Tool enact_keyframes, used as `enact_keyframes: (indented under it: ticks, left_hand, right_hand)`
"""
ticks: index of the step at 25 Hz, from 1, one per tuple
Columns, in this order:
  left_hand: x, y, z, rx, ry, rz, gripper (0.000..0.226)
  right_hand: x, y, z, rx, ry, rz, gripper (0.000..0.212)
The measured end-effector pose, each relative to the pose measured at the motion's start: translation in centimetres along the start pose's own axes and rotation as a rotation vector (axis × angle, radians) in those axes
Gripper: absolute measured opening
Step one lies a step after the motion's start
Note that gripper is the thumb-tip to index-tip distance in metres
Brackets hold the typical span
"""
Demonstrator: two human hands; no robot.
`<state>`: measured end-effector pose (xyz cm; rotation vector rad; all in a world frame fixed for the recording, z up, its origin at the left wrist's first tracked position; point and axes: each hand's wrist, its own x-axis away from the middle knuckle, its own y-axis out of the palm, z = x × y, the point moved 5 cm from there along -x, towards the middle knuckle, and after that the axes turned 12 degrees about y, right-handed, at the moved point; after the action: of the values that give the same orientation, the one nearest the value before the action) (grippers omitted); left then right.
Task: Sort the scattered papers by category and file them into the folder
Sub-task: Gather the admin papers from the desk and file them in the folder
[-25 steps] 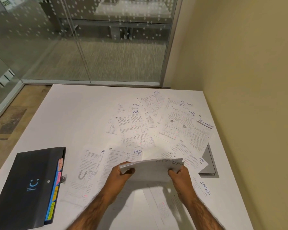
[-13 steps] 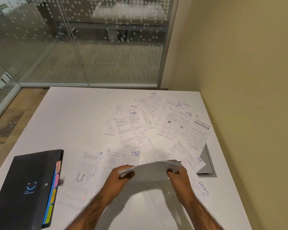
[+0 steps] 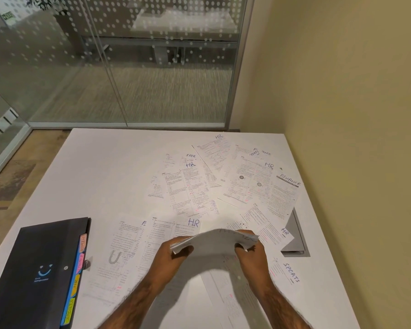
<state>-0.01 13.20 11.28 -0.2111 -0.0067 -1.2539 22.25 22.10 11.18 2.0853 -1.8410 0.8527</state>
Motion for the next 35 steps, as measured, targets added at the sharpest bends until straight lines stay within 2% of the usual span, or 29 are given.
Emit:
enact_keyframes:
  ticks: [3,6,8,10,13,18,22,25,27,30,35]
  left_hand:
    - [0.2,0.1,-0.3,-0.050,0.028,0.014,0.018]
    - [0.1,-0.1,0.3,-0.124,0.046,0.049,0.014]
    - [-0.3,-0.8,1.3,-0.117,0.006,0.059,0.028]
    - [-0.9,-1.7,2.3,-0.146,0.036,0.045,0.039]
    - [-0.7,-4.3,4.7,-0.067,0.020,0.080,0.015]
    - [0.7,-10.7,4.3,-0.003,-0.076,0.240,0.012]
    - [2.8,-19.3,-1.6,-0.309,-0.193,0.431,0.030]
    - [5.9,-26.6,-6.9,-0.734,-0.384,0.424,0.056]
    - [7.6,-30.3,-10.4,-0.909,-0.519,0.371,0.083]
    - [7.8,-33.4,-15.2,-0.959,-0.652,0.221,0.114]
    - [5.8,-33.4,-19.0,-0.976,-0.599,0.128,0.128]
  right_hand:
    - [-0.3,0.1,1.0,0.034,-0.001,-0.010,0.038]
    - [-0.4,-0.3,0.7,0.052,-0.032,0.008,0.023]
    - [-0.2,-0.3,-0.3,0.084,-0.057,-0.019,0.020]
    - [0.1,-0.3,-1.1,0.085,-0.060,-0.085,0.027]
    - [0.5,0.2,-1.5,0.119,-0.052,-0.183,0.023]
    - [1.8,6.0,-1.5,0.192,-0.030,-0.326,0.013]
    - [3.6,10.6,-1.9,0.217,-0.045,-0.316,0.015]
    - [4.1,13.4,-1.7,0.256,-0.034,-0.292,0.017]
    - [4.5,15.0,-1.2,0.264,-0.011,-0.265,0.020]
    - [5.4,17.9,0.4,0.292,0.061,-0.188,0.017]
    - [8.2,20.9,2.0,0.273,0.116,-0.079,0.012]
